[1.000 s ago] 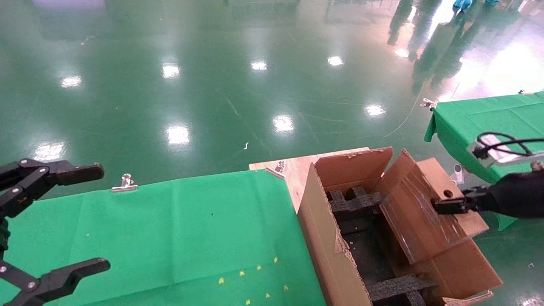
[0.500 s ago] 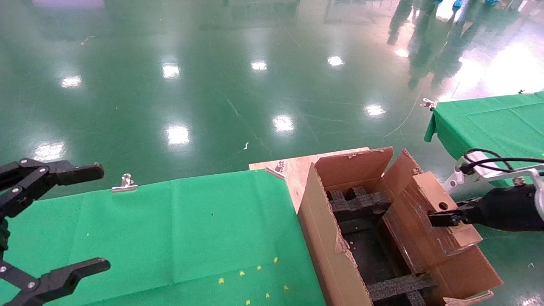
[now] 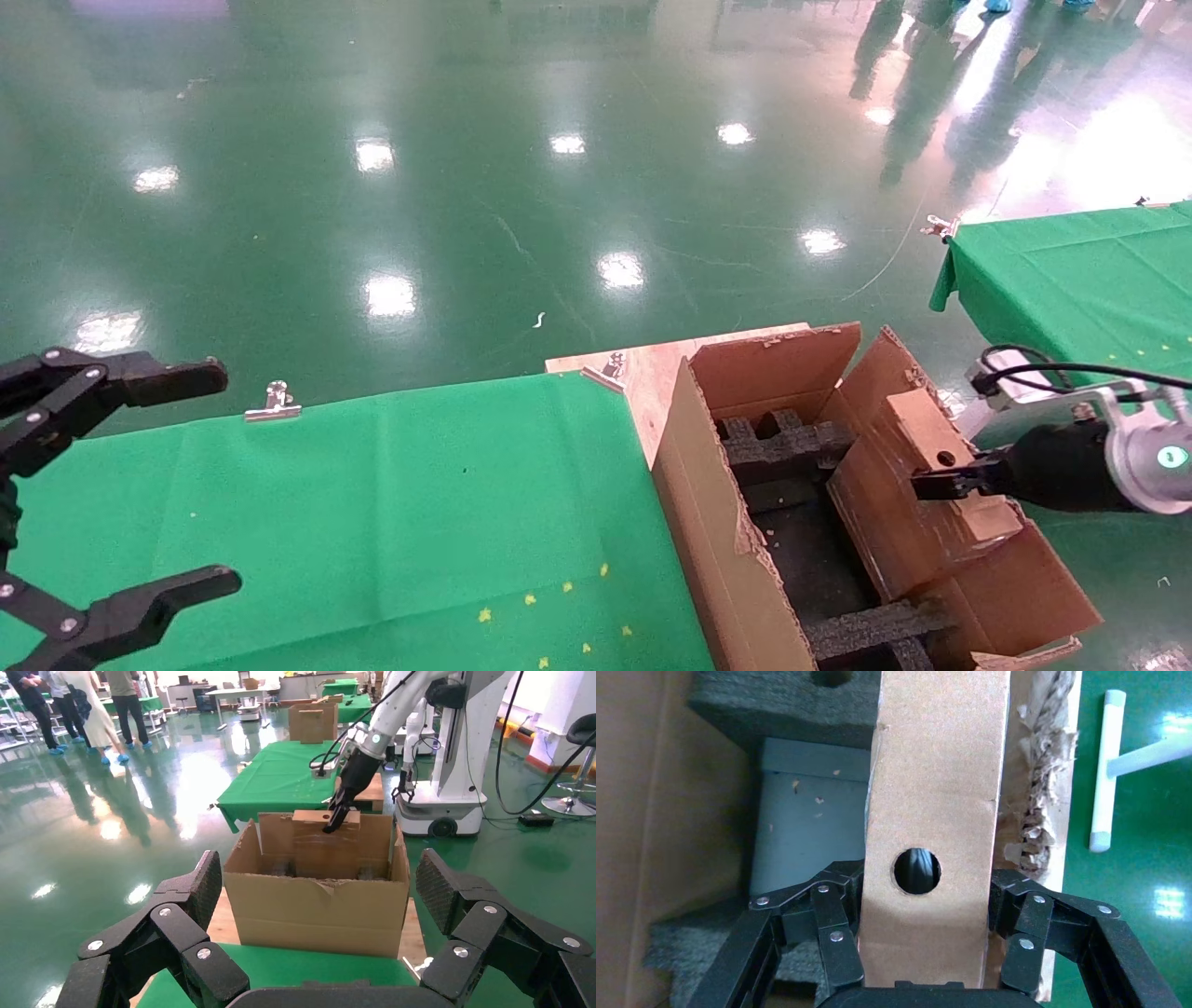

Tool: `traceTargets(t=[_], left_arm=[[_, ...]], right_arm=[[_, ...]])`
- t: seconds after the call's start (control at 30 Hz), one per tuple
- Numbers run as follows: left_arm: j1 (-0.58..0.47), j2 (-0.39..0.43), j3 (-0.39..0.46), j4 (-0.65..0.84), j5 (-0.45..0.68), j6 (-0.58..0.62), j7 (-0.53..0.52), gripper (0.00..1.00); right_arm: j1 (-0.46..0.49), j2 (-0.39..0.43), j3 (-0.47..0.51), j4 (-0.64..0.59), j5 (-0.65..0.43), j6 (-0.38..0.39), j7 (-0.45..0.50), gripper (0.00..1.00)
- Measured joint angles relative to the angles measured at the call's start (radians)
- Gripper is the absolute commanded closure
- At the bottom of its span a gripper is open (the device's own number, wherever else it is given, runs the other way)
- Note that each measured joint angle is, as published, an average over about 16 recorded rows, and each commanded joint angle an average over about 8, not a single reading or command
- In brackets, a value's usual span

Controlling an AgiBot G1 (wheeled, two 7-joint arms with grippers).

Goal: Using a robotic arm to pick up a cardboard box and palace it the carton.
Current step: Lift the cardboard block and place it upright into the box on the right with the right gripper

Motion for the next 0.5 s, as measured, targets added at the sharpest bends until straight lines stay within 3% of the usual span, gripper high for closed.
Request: traceTargets(t=[0.5], left_arm=[[0.0, 0.0, 0.0, 0.0, 0.0, 0.0, 0.0, 0.0]], right_arm=[[-0.177, -0.156, 0.024, -0.221, 0.155, 0.048, -0.128, 1.0]])
